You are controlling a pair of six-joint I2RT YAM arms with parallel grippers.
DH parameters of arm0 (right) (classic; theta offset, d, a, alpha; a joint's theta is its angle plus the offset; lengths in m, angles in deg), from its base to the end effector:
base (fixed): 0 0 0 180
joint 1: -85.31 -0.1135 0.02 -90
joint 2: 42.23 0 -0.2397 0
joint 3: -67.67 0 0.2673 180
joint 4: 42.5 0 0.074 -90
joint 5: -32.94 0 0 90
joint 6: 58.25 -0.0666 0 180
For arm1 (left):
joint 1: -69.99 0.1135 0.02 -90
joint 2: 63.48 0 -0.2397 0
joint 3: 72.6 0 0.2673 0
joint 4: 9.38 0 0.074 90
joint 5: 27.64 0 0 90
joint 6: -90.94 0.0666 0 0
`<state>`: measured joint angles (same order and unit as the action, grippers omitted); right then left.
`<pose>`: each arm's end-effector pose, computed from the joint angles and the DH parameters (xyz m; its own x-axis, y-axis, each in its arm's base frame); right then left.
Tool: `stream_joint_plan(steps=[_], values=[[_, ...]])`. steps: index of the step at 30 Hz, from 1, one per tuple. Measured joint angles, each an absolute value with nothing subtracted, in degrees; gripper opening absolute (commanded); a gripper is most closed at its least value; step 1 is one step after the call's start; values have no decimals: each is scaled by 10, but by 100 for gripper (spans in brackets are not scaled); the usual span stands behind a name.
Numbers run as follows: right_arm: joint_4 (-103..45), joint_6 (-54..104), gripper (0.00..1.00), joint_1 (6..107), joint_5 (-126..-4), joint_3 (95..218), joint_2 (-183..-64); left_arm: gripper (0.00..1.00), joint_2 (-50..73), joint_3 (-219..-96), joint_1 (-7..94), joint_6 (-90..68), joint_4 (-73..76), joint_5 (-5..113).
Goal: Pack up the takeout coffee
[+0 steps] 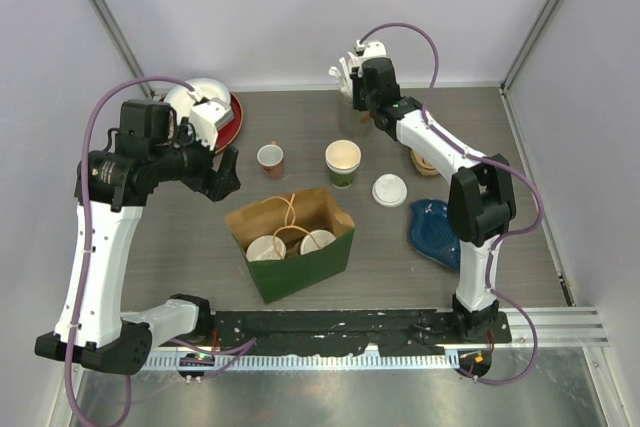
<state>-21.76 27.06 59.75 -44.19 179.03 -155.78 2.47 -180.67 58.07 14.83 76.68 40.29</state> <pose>0.4672 0.2070 0.2689 -0.3696 -0.0884 -0.9250 -0.2060 0.9785 -0.0112 0.2084 -0.0696 0.4175 -0.5496 0.3434 -0.7616 0.6058 0.7916 -0.0802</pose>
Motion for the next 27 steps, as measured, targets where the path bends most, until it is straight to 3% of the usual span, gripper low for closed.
stream_joint_plan(steps=[4,8,11,12,13,15,17,21,27], values=[[-212,275,8,601,-440,1800,-1561,79,25,-1805,581,149,767,402],[-205,283,8,602,-438,1805,-1561,79,25,-1805,581,149,767,398],[-204,287,16,603,-438,1805,-1561,79,25,-1805,581,149,767,395],[-202,288,27,603,-438,1805,-1561,79,25,-1805,581,149,767,393],[-201,289,31,603,-438,1805,-1561,80,25,-1805,581,149,767,391],[-197,292,34,603,-438,1805,-1561,79,25,-1805,581,149,767,388],[-187,297,30,603,-438,1805,-1561,79,25,-1805,581,150,767,387],[-174,301,10,603,-439,1805,-1561,79,25,-1805,581,152,767,386],[-173,300,1,603,-439,1805,-1561,79,25,-1805,581,158,767,383]])
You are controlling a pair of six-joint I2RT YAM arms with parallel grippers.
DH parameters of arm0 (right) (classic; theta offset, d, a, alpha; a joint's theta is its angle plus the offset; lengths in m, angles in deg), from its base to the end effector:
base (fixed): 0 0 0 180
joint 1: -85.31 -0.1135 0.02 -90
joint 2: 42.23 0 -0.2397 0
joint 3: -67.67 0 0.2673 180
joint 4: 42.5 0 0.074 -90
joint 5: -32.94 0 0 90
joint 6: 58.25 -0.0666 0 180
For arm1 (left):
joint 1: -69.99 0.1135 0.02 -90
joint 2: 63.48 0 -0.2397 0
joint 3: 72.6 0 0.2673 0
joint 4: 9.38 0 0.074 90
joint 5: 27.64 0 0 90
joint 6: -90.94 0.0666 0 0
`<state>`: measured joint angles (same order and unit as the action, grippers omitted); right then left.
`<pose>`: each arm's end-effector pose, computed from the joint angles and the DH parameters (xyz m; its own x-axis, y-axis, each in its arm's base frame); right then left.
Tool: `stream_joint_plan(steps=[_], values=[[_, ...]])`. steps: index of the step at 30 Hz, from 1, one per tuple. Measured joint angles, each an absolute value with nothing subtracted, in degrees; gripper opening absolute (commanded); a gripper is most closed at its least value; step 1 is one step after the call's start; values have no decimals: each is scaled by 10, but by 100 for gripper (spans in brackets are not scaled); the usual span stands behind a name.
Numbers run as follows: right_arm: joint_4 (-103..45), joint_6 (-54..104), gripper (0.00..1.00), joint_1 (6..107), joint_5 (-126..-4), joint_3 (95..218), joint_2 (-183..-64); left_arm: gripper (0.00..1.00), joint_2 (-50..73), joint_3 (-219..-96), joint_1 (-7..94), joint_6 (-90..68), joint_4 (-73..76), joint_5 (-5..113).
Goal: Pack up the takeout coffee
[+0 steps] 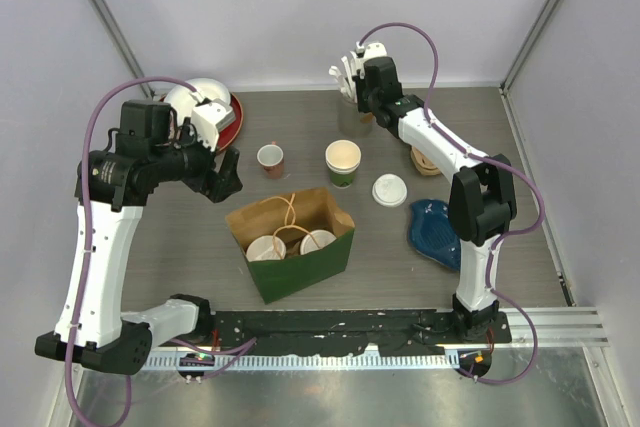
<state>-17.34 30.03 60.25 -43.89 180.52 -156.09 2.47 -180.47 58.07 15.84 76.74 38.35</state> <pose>0.4674 0.2018 0.2668 -0.4062 -0.1576 -0.9001 -0.2151 0.9738 -0.0735 0.2076 -0.0715 0.4170 -0.5373 0.3535 -0.7657 0.6335 0.7685 -0.0898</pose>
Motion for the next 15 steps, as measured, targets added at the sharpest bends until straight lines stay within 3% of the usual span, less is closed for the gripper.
stream_joint_plan(steps=[15], values=[[-148,317,1,603,-439,1805,-1489,79,25,-1804,581,164,767,382]])
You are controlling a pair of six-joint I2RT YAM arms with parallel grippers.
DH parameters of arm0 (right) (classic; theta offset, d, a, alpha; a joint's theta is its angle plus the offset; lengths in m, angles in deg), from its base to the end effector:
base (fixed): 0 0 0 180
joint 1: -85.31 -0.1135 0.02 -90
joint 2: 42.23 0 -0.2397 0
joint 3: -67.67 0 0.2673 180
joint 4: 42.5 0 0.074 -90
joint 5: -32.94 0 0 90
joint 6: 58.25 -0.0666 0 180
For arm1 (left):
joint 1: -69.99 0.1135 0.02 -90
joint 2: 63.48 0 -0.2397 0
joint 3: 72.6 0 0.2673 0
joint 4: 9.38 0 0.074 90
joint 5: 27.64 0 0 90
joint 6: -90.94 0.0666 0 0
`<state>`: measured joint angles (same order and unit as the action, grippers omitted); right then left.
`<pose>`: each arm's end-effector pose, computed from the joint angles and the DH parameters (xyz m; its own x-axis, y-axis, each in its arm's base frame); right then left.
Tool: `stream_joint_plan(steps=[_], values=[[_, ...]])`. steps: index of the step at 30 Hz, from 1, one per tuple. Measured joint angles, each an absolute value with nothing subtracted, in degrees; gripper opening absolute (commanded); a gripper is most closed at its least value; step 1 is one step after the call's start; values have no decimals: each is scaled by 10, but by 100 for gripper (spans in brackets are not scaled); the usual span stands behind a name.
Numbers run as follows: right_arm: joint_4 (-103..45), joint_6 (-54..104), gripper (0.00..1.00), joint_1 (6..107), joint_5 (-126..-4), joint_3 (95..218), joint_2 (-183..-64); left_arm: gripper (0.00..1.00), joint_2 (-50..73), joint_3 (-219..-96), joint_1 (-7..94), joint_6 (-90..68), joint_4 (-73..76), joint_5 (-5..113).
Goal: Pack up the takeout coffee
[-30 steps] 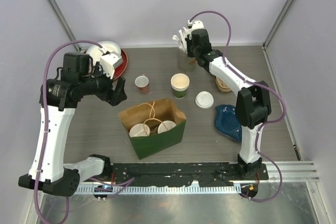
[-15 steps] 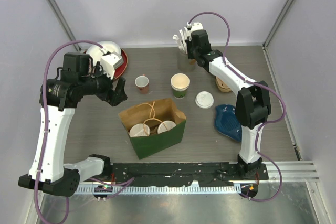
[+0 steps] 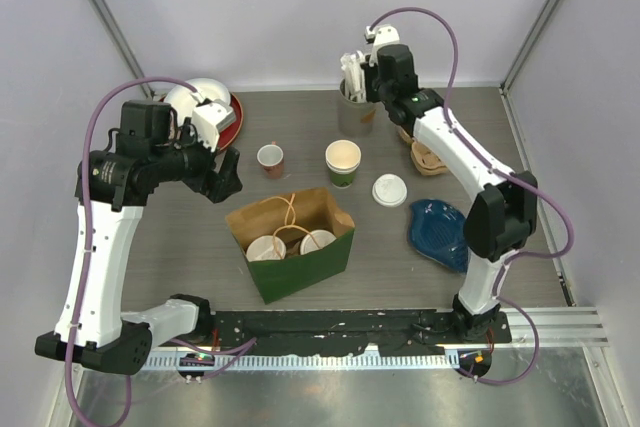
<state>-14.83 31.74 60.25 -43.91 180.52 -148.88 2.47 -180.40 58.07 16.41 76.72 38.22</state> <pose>0.4445 0.1911 0.3212 -0.3316 -0.1549 -0.9306 -0.2206 0.9718 -0.0831 0.2076 -0.0717 0.4167 -0.5313 0.3609 -0.7665 0.6400 0.7638 -0.0840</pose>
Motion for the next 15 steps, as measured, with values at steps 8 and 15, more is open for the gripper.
stream_joint_plan(steps=[8,15], values=[[-107,343,1,603,-439,1812,-1399,80,25,-1797,581,164,767,381],[-51,354,1,603,-461,1852,-1374,80,23,-1794,581,164,767,381]])
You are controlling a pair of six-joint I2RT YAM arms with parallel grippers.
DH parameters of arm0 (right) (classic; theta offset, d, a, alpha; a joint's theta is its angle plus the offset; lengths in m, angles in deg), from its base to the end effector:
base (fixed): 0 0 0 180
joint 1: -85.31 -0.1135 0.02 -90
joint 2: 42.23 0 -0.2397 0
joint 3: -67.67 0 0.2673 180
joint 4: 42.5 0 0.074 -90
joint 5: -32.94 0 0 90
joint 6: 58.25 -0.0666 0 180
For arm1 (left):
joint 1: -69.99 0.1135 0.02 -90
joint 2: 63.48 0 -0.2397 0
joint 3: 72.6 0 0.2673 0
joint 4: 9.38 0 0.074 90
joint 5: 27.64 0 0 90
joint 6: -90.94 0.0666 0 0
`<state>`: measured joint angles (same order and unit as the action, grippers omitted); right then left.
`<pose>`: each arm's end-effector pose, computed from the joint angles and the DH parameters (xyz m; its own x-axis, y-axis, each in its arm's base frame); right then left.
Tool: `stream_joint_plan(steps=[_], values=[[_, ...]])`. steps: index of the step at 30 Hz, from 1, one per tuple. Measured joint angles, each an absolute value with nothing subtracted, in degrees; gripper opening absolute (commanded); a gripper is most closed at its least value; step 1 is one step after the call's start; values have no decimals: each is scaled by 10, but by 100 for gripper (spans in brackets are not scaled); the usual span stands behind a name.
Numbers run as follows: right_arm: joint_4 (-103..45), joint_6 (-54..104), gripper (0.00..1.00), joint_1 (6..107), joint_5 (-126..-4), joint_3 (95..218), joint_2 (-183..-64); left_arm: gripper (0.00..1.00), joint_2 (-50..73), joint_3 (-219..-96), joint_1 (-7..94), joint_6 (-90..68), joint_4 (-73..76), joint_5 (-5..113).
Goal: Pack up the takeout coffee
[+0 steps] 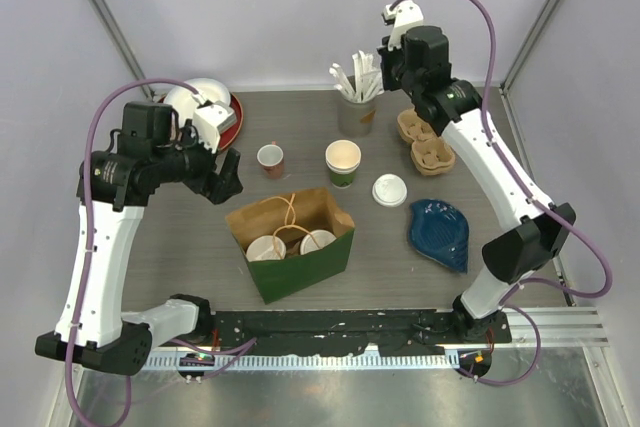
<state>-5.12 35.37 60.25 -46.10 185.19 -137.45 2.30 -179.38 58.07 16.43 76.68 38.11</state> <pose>0.3892 0.1680 0.4174 -0.2195 -0.1710 -0.9605 -0.2639 0.9582 -0.1103 0.2082 -0.0719 0.4121 -0.5413 0.3631 -0.7584 0.6400 0.7629 -0.0915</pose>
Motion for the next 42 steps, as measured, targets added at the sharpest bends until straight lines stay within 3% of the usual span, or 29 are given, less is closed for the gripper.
stream_joint_plan(steps=[5,17,23,27,34,42], values=[[18,362,1,604,-553,1878,-1339,80,17,-1788,581,164,765,388],[62,341,1,603,-932,1880,-1076,80,15,-1781,581,163,763,403],[100,340,1,602,-1056,1871,-1058,80,10,-1776,584,163,762,410],[127,340,1,570,-1080,1856,-1087,80,8,-1774,587,163,762,413],[229,392,1,394,-993,1928,-1213,80,9,-1774,589,163,760,414],[321,434,1,357,-887,1996,-1285,80,7,-1763,589,164,755,414]])
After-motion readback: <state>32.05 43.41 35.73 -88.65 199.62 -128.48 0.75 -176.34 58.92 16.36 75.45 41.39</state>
